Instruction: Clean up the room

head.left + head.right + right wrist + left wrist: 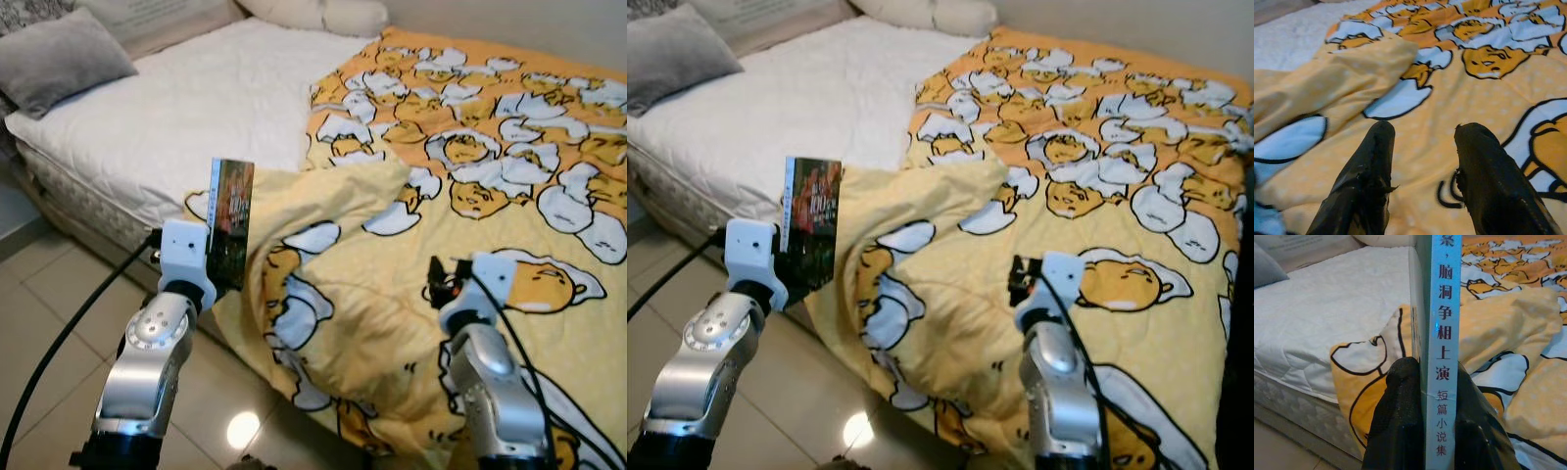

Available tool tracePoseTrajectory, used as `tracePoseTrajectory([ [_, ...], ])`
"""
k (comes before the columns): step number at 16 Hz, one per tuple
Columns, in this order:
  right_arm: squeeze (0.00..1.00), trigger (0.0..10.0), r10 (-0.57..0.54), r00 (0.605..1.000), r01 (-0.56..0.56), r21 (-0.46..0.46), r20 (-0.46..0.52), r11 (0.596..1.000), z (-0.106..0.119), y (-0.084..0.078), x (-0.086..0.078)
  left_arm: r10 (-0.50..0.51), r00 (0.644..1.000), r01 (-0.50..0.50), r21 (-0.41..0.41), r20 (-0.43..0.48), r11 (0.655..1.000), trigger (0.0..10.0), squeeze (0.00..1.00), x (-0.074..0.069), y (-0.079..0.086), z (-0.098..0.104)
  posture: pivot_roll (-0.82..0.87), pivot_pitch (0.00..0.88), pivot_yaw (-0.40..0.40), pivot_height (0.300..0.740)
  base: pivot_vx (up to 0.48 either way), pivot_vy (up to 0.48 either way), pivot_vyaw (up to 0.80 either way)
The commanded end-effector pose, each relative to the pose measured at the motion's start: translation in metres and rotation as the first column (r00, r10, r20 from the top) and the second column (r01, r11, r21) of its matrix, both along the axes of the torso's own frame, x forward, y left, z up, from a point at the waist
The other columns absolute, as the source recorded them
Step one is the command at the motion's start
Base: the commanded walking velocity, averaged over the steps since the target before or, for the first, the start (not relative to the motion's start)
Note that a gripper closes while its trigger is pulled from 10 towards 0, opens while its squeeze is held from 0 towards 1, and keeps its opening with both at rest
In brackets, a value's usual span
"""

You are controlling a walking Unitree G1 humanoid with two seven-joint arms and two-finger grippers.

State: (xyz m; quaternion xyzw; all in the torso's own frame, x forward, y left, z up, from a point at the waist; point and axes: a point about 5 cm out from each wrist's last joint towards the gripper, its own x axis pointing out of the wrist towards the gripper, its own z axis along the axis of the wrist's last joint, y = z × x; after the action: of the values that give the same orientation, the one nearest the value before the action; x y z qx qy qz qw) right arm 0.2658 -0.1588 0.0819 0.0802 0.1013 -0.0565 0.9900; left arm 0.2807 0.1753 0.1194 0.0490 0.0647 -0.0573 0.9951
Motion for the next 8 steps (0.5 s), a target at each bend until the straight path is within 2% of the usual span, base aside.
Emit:
tracePoseTrajectory([
  [1,0.0,10.0,0.002,1.0,-0.002,-0.007,0.0,1.0,0.002,0.0008,0.0007,-0.002,0.997,0.001,0.012,0.071,1.0,10.0,0.0,0.0021,0.0006,0.0138,-0.04,0.0,0.05,0.74,0.0,0.281,0.0],
  [2,0.0,10.0,0.002,1.0,-0.002,-0.007,-0.001,1.0,0.0019,0.0008,0.0005,-0.002,0.998,0.001,0.012,0.07,1.0,10.0,0.0,0.0026,0.0007,0.0138,-0.04,0.0,0.049,0.74,0.0,0.281,0.0],
  [6,0.0,10.0,0.001,1.0,-0.001,-0.008,-0.005,1.0,0.0019,0.0005,0.0007,-0.002,0.998,0.001,0.012,0.063,1.0,10.0,0.0,0.0026,0.0005,0.013,-0.04,0.0,0.049,0.74,0.0,0.279,-0.8],
  [8,0.0,10.0,0.002,1.0,-0.002,-0.008,-0.007,1.0,0.0017,0.0008,0.0007,-0.003,0.998,0.003,0.012,0.059,1.0,10.0,0.0,0.0025,0.0006,0.0126,-0.04,0.0,0.05,0.74,0.0,0.279,0.0],
])
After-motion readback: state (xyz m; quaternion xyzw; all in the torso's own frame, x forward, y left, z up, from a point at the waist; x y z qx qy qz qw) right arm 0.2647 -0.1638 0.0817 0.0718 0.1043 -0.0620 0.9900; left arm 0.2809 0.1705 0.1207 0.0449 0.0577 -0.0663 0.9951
